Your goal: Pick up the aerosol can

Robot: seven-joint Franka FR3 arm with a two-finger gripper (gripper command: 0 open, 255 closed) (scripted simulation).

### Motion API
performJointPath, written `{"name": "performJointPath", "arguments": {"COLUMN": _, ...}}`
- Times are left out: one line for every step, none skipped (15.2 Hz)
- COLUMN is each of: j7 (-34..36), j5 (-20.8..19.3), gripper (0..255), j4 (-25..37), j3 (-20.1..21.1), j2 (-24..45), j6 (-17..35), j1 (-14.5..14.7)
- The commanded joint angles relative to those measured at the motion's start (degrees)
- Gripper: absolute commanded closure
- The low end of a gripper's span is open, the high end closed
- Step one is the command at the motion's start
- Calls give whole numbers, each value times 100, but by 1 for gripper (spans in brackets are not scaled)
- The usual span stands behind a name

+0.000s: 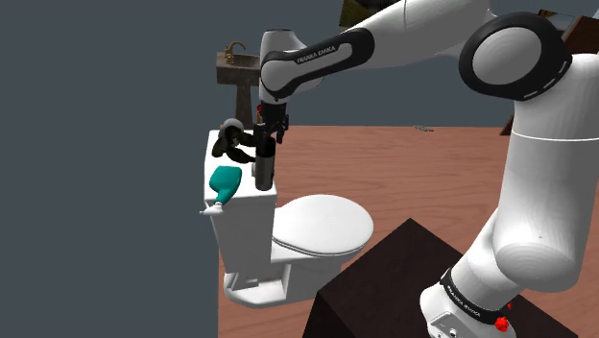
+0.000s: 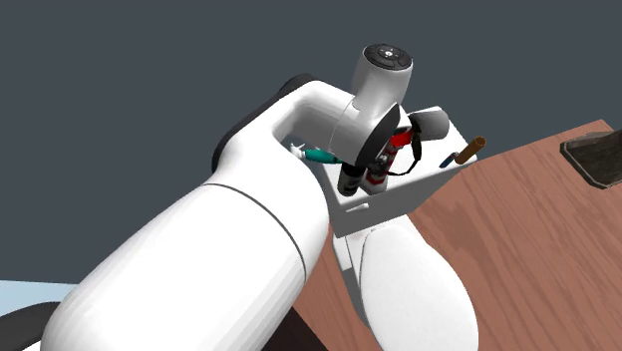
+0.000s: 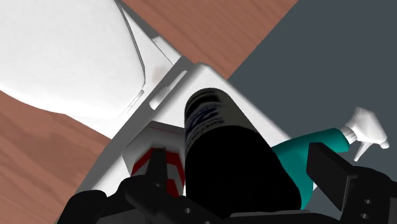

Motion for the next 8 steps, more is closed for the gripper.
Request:
{"name": "performJointPath", "arguments": {"j7": 2, "j5": -7, "gripper": 0, "j4": -72, "j3": -3, "j2": 60, "j6": 134, "j1": 0}}
{"name": "performJointPath", "arguments": {"j7": 3, "j5": -8, "gripper": 0, "j4": -95, "j3": -4, "j2": 76, "j6": 173, "j1": 0}}
{"name": "performJointPath", "arguments": {"j7": 3, "j5": -9, "gripper": 0, "j4": -93, "j3": -4, "j2": 77, "j6": 172, "j1": 0}}
{"name": "performJointPath", "arguments": {"j7": 0, "j5": -8, "gripper": 255, "j4": -88, "j3": -5, "j2": 76, "j6": 166, "j1": -2}}
{"name": "performJointPath", "arguments": {"j7": -1, "j5": -7, "gripper": 255, "j4": -104, "j3": -5, "j2": 68, "j6": 174, "j1": -3}}
{"name": "performJointPath", "arguments": {"j7": -4, "j5": -6, "gripper": 255, "j4": -111, "j3": -6, "j2": 64, "j6": 177, "j1": -5}}
{"name": "performJointPath", "arguments": {"j7": -3, "j5": -6, "gripper": 255, "j4": -112, "j3": -6, "j2": 63, "j6": 178, "j1": -5}}
{"name": "performJointPath", "arguments": {"j7": -2, "j5": -7, "gripper": 255, "j4": -116, "j3": -5, "j2": 63, "j6": 180, "j1": -4}}
